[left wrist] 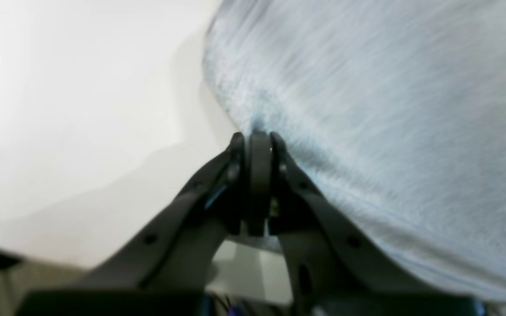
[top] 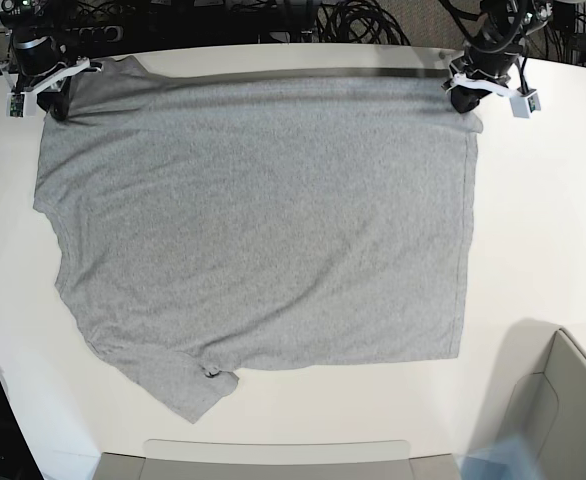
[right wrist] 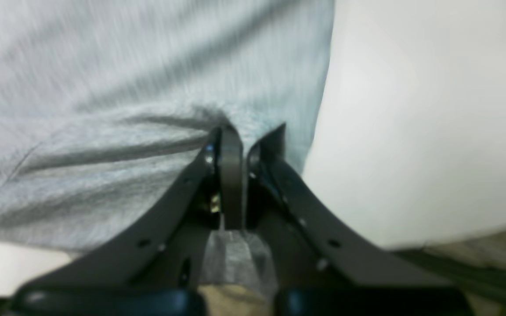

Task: Fold the T-shirt properly
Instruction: 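Lift the shoulder edge with both grippers and pull it toward the hem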

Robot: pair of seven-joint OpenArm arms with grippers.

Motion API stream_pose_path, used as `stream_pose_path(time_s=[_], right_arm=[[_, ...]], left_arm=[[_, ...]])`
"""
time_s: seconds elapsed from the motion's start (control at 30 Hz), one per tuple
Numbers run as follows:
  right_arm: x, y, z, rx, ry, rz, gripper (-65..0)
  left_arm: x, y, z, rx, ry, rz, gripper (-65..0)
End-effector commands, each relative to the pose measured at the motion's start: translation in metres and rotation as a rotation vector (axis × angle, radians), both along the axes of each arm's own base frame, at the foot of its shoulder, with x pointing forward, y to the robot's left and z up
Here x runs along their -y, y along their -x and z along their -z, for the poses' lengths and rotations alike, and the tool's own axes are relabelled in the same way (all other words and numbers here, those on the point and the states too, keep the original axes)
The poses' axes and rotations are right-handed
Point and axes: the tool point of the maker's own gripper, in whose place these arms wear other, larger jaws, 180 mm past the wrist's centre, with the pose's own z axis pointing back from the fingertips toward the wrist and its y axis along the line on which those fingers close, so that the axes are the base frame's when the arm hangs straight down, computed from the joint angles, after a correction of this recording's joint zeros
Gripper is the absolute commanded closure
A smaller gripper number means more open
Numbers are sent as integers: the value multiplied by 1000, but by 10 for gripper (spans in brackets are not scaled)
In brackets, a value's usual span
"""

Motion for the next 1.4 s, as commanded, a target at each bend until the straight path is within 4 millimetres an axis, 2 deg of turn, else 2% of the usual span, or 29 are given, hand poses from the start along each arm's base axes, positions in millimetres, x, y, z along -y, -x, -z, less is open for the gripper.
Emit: stream_pose_path(time_s=[0.0,0.1,0.3,0.47,0.7,0.87,0.97,1.07,1.37], right_arm=[[2,-7,-14,39,34,-24,0],[3,-17,-20,54,47,-28,0],[5,-35,-21,-13,100,-38,0],[-9,-55,-20,-14,114,-85,0],[-21,-85,-25,-4,154,-129,0],[-23,-108,-19,-17,165,-145,0],[-24,-122,-18,-23,183,-150,0],[-26,-133,-15,-32,183,-159,0],[-22,-168,-14,-43,189,-157,0]], left_arm=[[-4,-6,-10,35,-18,-3,0],[-7,-6,-10,24,-18,-34,0],[-9,-23,-13,37,-6,-73,0],[-2,-50,-22,54,31,-35,0],[-15,-77,-37,87,46,-84,0],[-12,-102,-43,98,95,-102,0],[-11,-116,-39,91,131,-104,0],[-20,-126,-35,82,130,-105,0],[-29,-149,-28,74,160,-125,0]])
